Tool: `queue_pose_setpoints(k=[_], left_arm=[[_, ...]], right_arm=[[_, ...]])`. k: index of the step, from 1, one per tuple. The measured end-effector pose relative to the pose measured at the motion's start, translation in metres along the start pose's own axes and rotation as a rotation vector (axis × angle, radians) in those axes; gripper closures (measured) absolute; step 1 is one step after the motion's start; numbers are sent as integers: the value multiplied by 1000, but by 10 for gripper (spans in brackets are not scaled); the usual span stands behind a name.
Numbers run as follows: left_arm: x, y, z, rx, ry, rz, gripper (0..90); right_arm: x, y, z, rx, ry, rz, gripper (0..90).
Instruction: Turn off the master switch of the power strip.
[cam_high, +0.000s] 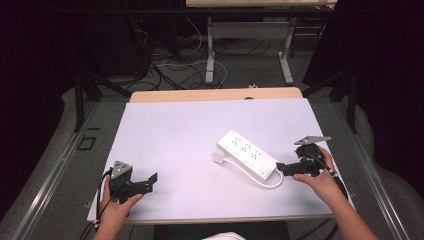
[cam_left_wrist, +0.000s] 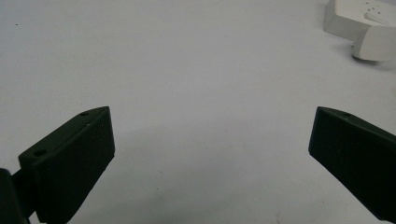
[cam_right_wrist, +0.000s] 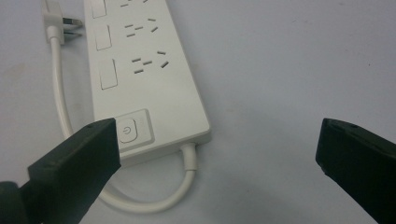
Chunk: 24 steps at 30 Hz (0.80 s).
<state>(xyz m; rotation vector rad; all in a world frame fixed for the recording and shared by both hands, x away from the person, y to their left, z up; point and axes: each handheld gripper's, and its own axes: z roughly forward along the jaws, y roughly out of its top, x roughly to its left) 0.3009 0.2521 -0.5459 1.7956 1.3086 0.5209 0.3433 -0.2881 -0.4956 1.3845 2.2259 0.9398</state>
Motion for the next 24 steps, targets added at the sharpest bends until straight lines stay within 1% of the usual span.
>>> queue_pose_setpoints(k=[2, 3, 4, 7, 13, 15, 18, 22, 23, 24], left_arm=[[0, 0, 0, -4, -4, -3, 6], [0, 0, 0, -6, -4, -4, 6], [0, 0, 0, -7, -5, -6, 6], [0, 0, 1, -9, 0, -1, 5], [-1, 0, 2, -14, 2, -2, 5], [-1, 0, 2, -16, 3, -1, 5], [-1, 0, 2, -16, 1, -1, 5], [-1, 0, 2, -17, 5, 3, 5], [-1, 0, 2, -18, 4, 0, 5], [-1, 0, 2, -17, 2, 0, 5]], right_arm=[[0, -3, -1, -8, -8, 8, 0], [-1, -4, -2, -17, -11, 5, 0], [-2, -5, -2, -26, -10, 15, 0], [-5, -10, -3, -46, -22, 17, 0], [-11, -19, -6, -76, -36, 62, 0], [-12, -22, -7, -79, -42, 73, 0], [-16, -27, -7, -88, -58, 76, 0], [-18, -33, -7, -99, -69, 89, 0], [-19, -34, -8, -101, -71, 86, 1], [-19, -36, -7, -105, -71, 94, 2]])
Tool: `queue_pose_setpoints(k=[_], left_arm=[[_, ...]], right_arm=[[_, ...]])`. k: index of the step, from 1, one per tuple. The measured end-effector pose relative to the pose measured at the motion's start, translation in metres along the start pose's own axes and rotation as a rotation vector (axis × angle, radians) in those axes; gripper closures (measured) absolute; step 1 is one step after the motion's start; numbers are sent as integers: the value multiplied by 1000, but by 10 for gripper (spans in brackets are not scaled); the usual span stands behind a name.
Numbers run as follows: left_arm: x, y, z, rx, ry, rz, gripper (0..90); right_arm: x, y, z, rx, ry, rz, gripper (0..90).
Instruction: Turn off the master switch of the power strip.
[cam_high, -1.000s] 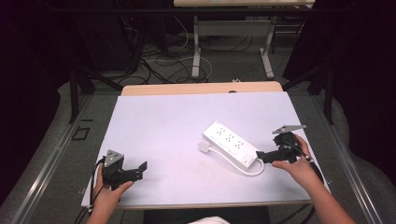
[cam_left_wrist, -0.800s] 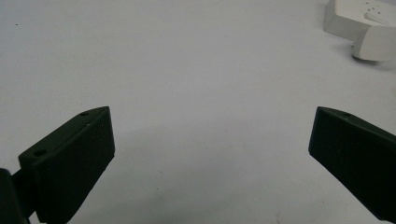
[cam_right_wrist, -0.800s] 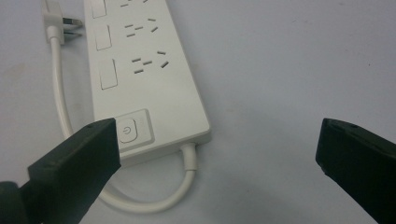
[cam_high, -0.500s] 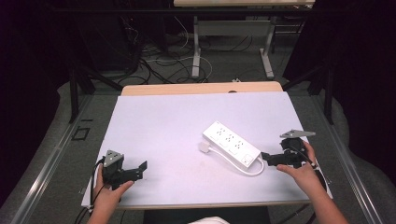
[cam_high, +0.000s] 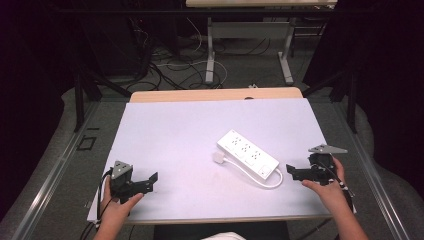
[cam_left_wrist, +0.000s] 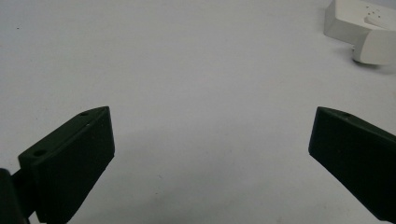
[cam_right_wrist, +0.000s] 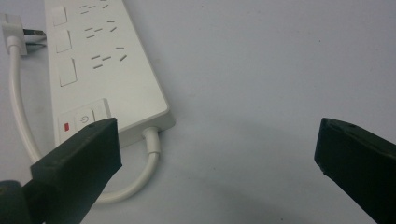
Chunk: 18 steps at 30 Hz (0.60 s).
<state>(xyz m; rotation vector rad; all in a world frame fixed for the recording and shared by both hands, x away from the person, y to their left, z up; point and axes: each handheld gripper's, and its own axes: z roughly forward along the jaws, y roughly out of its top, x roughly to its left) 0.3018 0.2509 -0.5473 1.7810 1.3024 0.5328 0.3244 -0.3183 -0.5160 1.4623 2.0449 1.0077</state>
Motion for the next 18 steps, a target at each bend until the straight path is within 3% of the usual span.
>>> queue_pose_setpoints(k=[8, 18], left_arm=[[-1, 0, 0, 2, -12, 24, 5], [-1, 0, -2, -10, -9, 22, 5]], right_arm=[[-3, -9, -3, -30, -9, 6, 2], [-5, -20, -5, -65, -25, -4, 2]])
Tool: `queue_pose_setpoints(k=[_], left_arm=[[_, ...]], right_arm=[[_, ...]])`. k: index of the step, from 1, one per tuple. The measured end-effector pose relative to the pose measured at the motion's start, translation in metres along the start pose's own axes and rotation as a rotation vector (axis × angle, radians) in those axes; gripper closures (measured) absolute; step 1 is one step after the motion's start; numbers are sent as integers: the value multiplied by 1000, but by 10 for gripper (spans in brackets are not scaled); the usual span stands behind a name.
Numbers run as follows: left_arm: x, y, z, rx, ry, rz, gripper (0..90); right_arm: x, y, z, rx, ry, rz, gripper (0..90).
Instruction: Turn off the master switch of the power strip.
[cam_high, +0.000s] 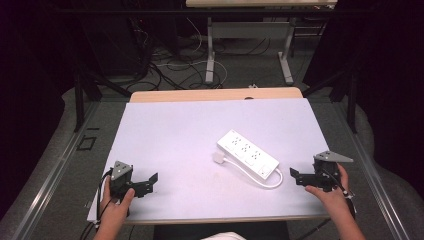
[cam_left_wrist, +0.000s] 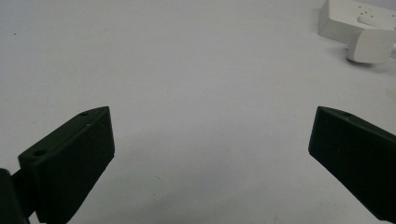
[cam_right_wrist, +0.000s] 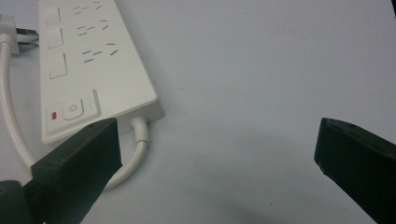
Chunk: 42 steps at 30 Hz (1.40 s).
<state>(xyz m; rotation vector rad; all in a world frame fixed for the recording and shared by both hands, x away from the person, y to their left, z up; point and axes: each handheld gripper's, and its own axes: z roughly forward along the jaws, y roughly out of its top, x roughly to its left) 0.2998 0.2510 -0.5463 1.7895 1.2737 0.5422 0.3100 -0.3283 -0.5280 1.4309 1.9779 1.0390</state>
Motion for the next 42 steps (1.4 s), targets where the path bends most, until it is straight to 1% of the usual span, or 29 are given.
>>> queue_pose_setpoints(k=[1, 4, 5, 6, 7, 8, 9, 10, 11, 14, 16, 17, 18, 19, 20, 21, 23, 25, 27, 28, 29, 30, 31, 32, 33, 34, 37, 38, 42], left_arm=[[0, 0, 0, 0, 1, 0, 5], [0, 0, 0, 0, 2, -4, 5], [0, 0, 0, 0, 2, -5, 5], [1, 0, 0, 2, 2, -7, 5], [1, 0, 0, 4, 4, -6, 5], [1, 0, 0, 5, 5, -6, 5], [1, 0, 0, 4, 6, -6, 5], [1, 0, 0, 5, 5, -7, 5], [2, 0, -1, 3, 5, -9, 5], [2, 0, -1, 5, 7, -9, 5], [2, 0, -1, 4, 7, -11, 5], [2, 0, -1, 5, 7, -15, 5], [3, 0, -1, 7, 6, -15, 5], [3, 0, -1, 8, 7, -15, 5], [3, 0, 0, 8, 7, -15, 5], [3, 0, 0, 8, 6, -16, 5], [3, 0, 0, 10, 6, -17, 5], [3, 0, 0, 11, 7, -16, 5], [3, -1, 0, 12, 7, -17, 5], [3, 0, 0, 12, 7, -17, 5], [3, 0, 0, 12, 7, -17, 5], [3, 0, -1, 11, 7, -17, 5], [3, 0, -1, 11, 7, -17, 5], [4, 0, -1, 12, 7, -16, 5], [4, 0, -1, 13, 8, -16, 5], [4, 0, -1, 14, 9, -15, 5], [4, 0, -1, 13, 9, -17, 5], [3, 0, -1, 12, 10, -18, 5], [4, 0, -1, 13, 8, -17, 5]], right_arm=[[0, -1, 1, -15, -4, 0, 1], [-1, -4, 1, -14, 4, 8, 1], [-2, -5, 1, -16, 2, 0, 2], [-2, -6, 1, -15, 2, 8, 2], [-3, -8, 2, -14, 2, 0, 2], [-2, -9, 3, -15, 6, 9, 2], [-4, -10, 3, -14, 2, -2, 2], [-3, -12, 4, -16, -3, 8, 1], [-4, -13, 4, -12, 6, 13, 2], [-6, -17, 5, -11, -4, 10, 2], [-7, -20, 6, -11, -4, 21, 2], [-9, -21, 6, -11, -12, 5, 2], [-8, -22, 6, -11, -14, 20, 2], [-9, -23, 6, -8, -10, 25, 2], [-9, -24, 8, -19, -22, 27, 2], [-10, -25, 7, -6, -17, 23, 2], [-11, -27, 7, -1, -18, 21, 2], [-11, -28, 8, 0, -19, 29, 2], [-12, -28, 9, -1, -21, 26, 2], [-13, -28, 8, 13, -23, 22, 2], [-13, -29, 9, -4, -22, 30, 2], [-13, -29, 10, -11, -31, 31, 2], [-12, -29, 10, -7, -29, 38, 2], [-13, -29, 10, -3, -26, 26, 2], [-13, -29, 11, -8, -36, 28, 2], [-13, -29, 10, 0, -31, 27, 2], [-12, -30, 11, -6, -39, 28, 2], [-12, -29, 10, 1, -31, 30, 2], [-12, -29, 10, -4, -28, 24, 2]])
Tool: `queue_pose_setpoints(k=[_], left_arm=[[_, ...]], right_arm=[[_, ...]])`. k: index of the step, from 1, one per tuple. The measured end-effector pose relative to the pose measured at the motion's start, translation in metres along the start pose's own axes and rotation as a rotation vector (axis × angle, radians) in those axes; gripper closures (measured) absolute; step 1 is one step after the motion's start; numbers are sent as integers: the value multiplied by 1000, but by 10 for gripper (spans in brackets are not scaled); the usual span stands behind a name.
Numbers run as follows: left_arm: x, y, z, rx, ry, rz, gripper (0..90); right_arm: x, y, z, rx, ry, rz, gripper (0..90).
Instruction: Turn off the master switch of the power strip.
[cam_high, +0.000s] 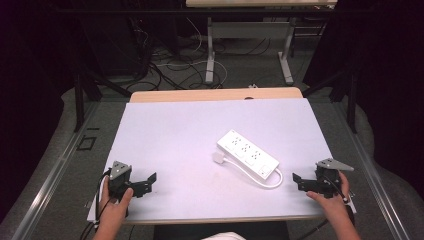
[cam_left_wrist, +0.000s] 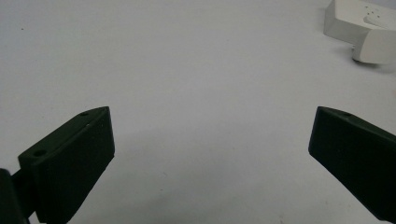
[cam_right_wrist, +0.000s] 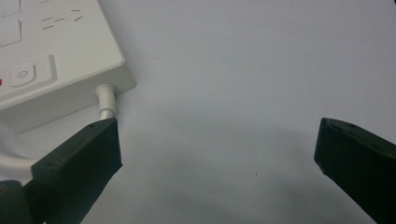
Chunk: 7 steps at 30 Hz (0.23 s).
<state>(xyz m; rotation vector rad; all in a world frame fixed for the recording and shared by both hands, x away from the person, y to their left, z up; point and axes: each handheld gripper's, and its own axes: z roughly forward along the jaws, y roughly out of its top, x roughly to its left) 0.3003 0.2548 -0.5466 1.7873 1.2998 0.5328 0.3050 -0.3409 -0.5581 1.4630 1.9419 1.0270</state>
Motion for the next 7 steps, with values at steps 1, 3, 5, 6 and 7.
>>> queue_pose_setpoints(k=[1, 3, 5, 6, 7], left_arm=[[0, 0, 0, 0, 0, -2, 5], [0, 0, 0, 0, 1, 0, 5], [0, 0, 0, -5, 0, 0, 5], [0, 0, 0, -5, 0, 1, 5], [0, 0, 0, -5, 1, 1, 5]], right_arm=[[0, 0, 0, 1, -2, 2, 2], [0, 0, 0, 2, -3, 6, 2], [0, 0, 0, 0, -4, 3, 2], [0, 0, 0, 1, -4, 5, 2], [1, 0, 0, 2, -3, 11, 2]])
